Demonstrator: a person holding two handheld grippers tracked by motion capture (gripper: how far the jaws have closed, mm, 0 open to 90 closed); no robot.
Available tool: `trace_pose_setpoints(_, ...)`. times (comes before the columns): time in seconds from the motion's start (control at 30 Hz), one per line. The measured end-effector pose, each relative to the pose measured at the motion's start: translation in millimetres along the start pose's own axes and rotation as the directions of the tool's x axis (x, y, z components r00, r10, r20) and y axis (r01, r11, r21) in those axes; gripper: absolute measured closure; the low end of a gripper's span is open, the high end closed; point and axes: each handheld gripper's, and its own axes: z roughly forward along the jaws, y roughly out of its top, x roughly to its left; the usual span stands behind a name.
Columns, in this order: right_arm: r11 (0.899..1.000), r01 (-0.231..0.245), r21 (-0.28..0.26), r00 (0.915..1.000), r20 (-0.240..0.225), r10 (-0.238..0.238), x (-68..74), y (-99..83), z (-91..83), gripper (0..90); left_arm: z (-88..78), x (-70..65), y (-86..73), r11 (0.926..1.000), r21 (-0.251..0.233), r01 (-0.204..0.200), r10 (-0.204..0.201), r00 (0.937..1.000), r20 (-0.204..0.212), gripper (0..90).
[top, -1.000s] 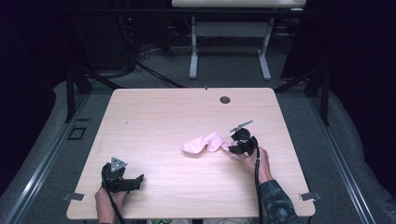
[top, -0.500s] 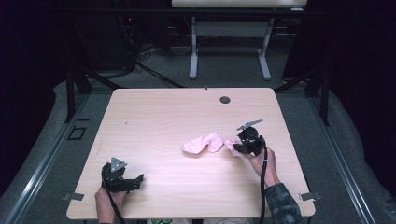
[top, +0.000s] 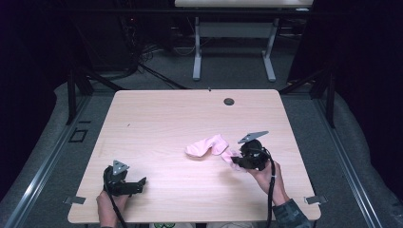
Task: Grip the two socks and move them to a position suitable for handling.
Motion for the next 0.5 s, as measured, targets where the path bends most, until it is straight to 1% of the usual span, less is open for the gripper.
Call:
trace_pose_setpoints(0.03, 1.0, 0.022, 0.004, 0.9997, -0.012, -0.022, 8.1, -1.6, -1.2, 77.0, 0.0, -0.1, 0.0, 1.0, -0.001, 0.001, -0.001, 1.0, 0.0, 1.4)
trace_pose_setpoints(0.13, 0.999, 0.042, 0.006, 0.9983, -0.04, -0.042, 20.9, -4.2, -2.4, 77.0, 0.0, -0.1, 0.0, 1.0, -0.001, 0.002, -0.002, 1.0, -0.001, 1.4)
trace_pose_setpoints(0.2, 0.998, 0.058, 0.013, 0.9966, -0.059, -0.057, 28.6, -5.4, -2.2, 77.0, 0.1, -0.2, 0.0, 1.0, -0.002, 0.002, -0.002, 1.0, 0.0, 1.4)
trace_pose_setpoints(0.23, 0.998, 0.058, 0.013, 0.9966, -0.059, -0.057, 28.6, -5.4, -2.2, 77.0, 0.1, -0.2, 0.0, 1.0, -0.002, 0.002, -0.002, 1.0, -0.001, 1.4)
trace_pose_setpoints(0.27, 0.997, 0.078, 0.013, 0.994, -0.079, -0.077, 36.1, -7.1, -0.3, 77.0, 0.1, -0.1, 0.0, 1.0, -0.001, 0.002, -0.002, 1.0, 0.0, 1.4)
trace_pose_setpoints(0.3, 0.996, 0.084, 0.02, 0.9933, -0.081, -0.082, 40.0, -8.0, 0.3, 77.0, 0.1, -0.1, 0.0, 1.0, -0.001, 0.001, -0.001, 1.0, 0.0, 1.4)
trace_pose_setpoints(0.37, 0.995, 0.098, 0.023, 0.9905, -0.1, -0.095, 46.9, -10.4, 2.3, 77.0, 0.1, -0.1, 0.0, 1.0, -0.001, 0.002, -0.002, 1.0, 0.0, 1.4)
trace_pose_setpoints(0.4, 0.995, 0.098, 0.023, 0.9905, -0.1, -0.095, 46.9, -10.4, 2.3, 77.0, 0.1, -0.1, 0.0, 1.0, -0.001, 0.002, -0.002, 1.0, 0.0, 1.4)
trace_pose_setpoints(0.43, 0.993, 0.112, 0.028, 0.9873, -0.116, -0.108, 53.0, -13.3, 4.2, 76.9, 0.1, -0.2, -0.1, 1.0, -0.001, 0.003, -0.003, 1.0, 0.0, 1.4)
trace_pose_setpoints(0.5, 0.992, 0.119, 0.036, 0.9852, -0.128, -0.114, 59.0, -16.4, 6.8, 76.9, 0.0, -0.1, 0.0, 1.0, -0.001, 0.002, -0.002, 1.0, 0.0, 1.4)
